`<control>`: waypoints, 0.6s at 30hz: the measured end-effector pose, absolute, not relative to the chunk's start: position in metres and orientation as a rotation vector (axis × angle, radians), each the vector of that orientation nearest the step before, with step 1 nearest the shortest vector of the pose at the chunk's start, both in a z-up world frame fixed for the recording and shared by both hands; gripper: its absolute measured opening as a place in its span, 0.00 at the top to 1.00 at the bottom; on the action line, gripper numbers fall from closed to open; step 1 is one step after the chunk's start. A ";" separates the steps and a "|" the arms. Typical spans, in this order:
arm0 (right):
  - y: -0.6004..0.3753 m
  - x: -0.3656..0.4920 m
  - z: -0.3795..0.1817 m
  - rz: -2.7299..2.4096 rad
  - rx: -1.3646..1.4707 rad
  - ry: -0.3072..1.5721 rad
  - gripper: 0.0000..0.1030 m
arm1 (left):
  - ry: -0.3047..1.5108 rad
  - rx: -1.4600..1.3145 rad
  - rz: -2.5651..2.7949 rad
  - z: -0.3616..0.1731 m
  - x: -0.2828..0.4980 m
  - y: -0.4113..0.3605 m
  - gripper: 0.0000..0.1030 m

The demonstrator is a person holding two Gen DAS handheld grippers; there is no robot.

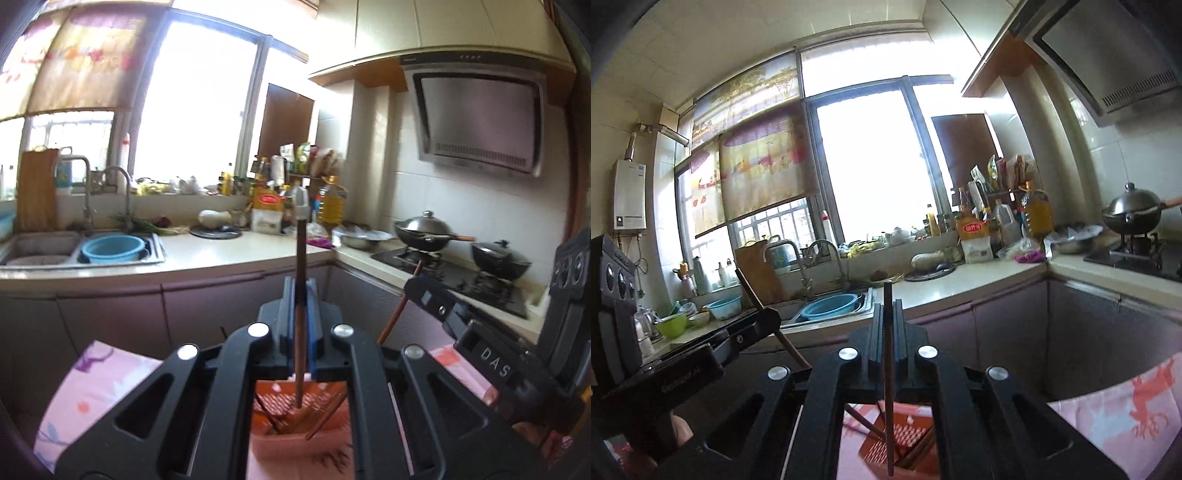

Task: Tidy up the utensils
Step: 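Raise both chopsticks upright over the orange basket and drop them in, then open both grippers and pull them back from the basket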

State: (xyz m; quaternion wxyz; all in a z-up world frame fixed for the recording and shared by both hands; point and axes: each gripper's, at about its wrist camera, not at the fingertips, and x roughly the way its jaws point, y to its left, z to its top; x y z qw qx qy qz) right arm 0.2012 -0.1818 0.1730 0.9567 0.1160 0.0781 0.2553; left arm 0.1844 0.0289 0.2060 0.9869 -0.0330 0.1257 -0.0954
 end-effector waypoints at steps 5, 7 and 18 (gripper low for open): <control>-0.160 0.238 0.143 0.516 0.168 0.233 1.00 | 0.356 -0.036 -0.181 0.172 0.228 0.026 0.95; -0.154 0.247 0.125 0.534 0.163 0.283 1.00 | 0.420 -0.033 -0.185 0.150 0.242 0.024 0.95; -0.157 0.221 0.109 0.567 0.208 0.400 1.00 | 0.500 -0.115 -0.167 0.140 0.226 0.040 0.76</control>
